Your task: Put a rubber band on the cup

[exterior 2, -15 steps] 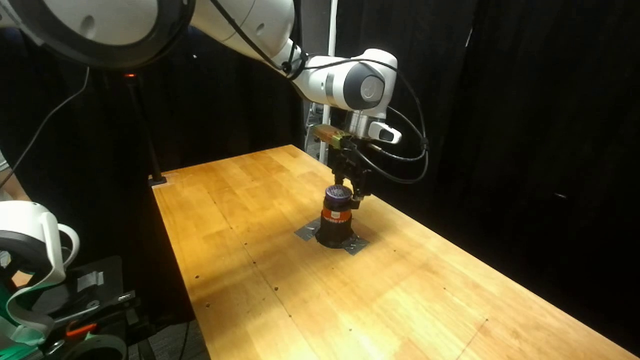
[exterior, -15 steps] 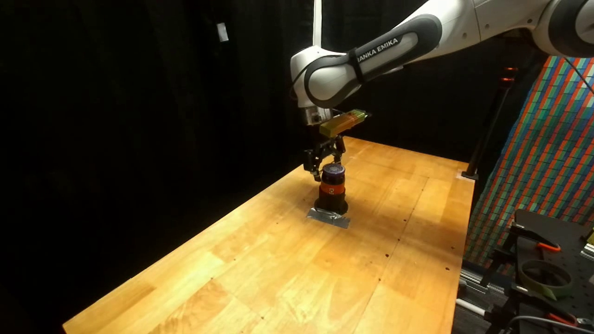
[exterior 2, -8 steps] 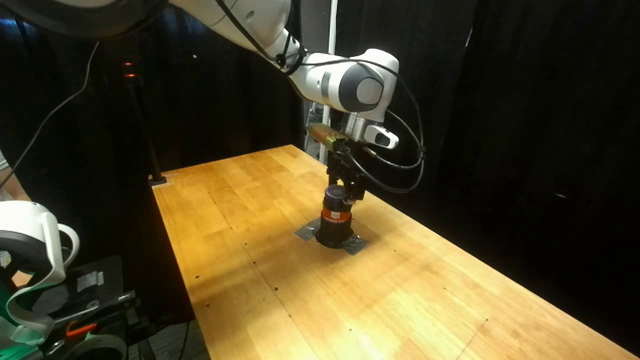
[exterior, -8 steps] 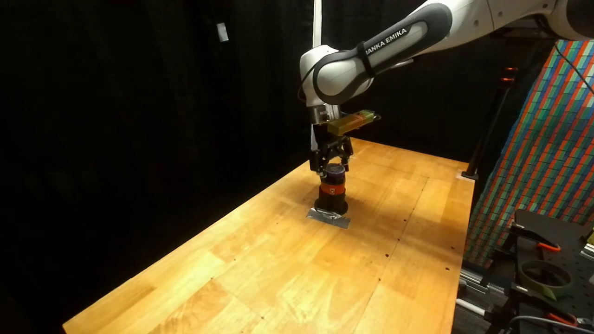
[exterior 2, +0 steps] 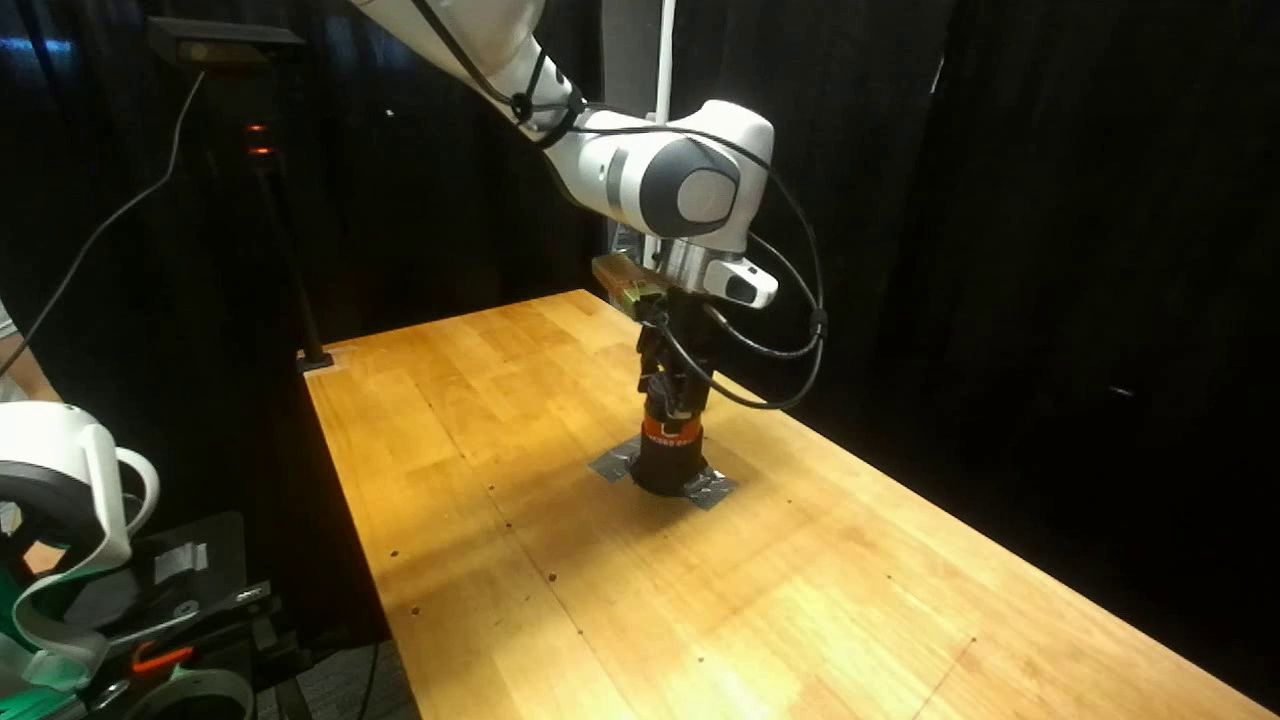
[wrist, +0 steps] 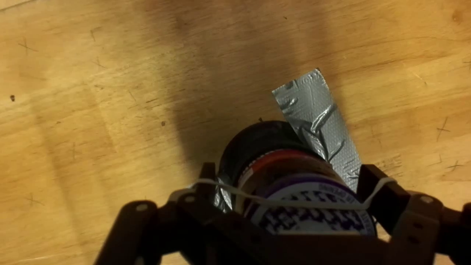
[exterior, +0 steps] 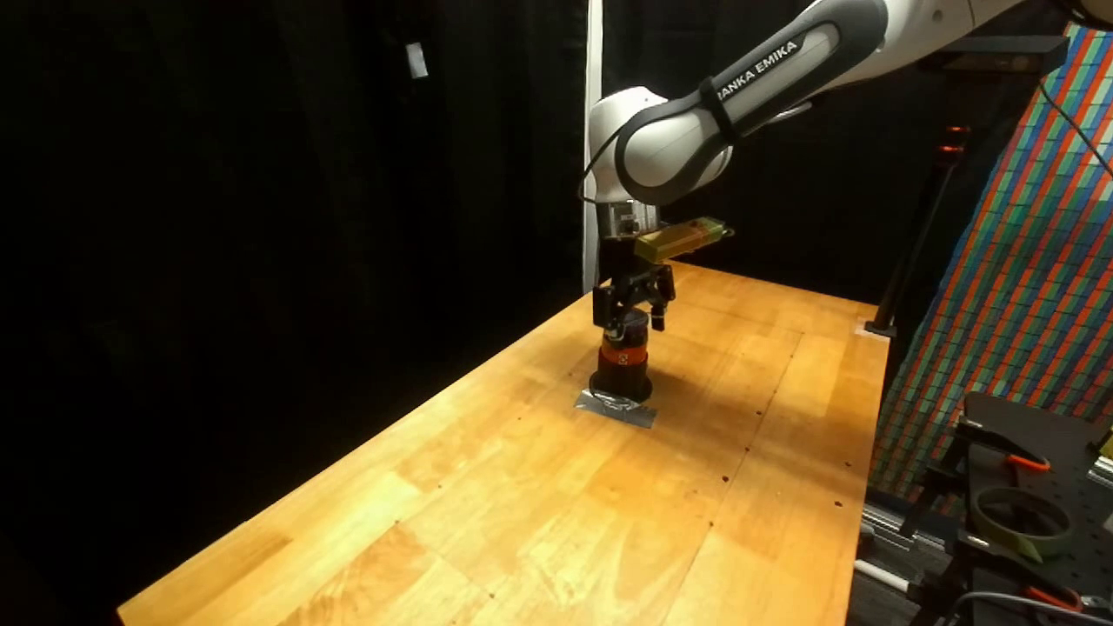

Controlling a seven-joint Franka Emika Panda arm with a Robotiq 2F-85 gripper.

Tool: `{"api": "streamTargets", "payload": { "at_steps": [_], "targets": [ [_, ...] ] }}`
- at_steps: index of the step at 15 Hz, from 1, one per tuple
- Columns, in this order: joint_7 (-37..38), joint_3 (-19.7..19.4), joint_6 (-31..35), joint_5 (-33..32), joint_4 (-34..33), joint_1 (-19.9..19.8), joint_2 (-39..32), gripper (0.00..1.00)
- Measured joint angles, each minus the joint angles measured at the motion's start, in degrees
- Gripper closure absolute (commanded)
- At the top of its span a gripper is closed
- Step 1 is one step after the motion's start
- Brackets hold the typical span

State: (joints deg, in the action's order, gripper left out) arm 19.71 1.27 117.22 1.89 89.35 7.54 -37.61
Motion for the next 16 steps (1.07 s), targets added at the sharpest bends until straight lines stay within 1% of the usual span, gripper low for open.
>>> {"api": "streamTargets", "payload": {
  "at_steps": [7,8,9,11,12,14,16],
  "targets": [
    [0.1,0.0,13.2,0.0,13.8,0.0,8.3,0.00],
    [0.1,0.0,14.8,0.0,15.7,0.0,9.5,0.10],
    [0.1,0.0,16.2,0.0,17.5,0.0,10.4,0.27],
    [0.1,0.2,19.0,0.0,20.6,0.1,12.1,0.42],
    [0.2,0.2,20.6,0.0,22.1,0.1,12.8,0.51],
    [0.3,0.2,23.7,0.0,24.7,0.4,13.8,0.67],
    [1.3,0.2,27.1,0.0,26.9,0.7,14.5,0.81]
  ]
}}
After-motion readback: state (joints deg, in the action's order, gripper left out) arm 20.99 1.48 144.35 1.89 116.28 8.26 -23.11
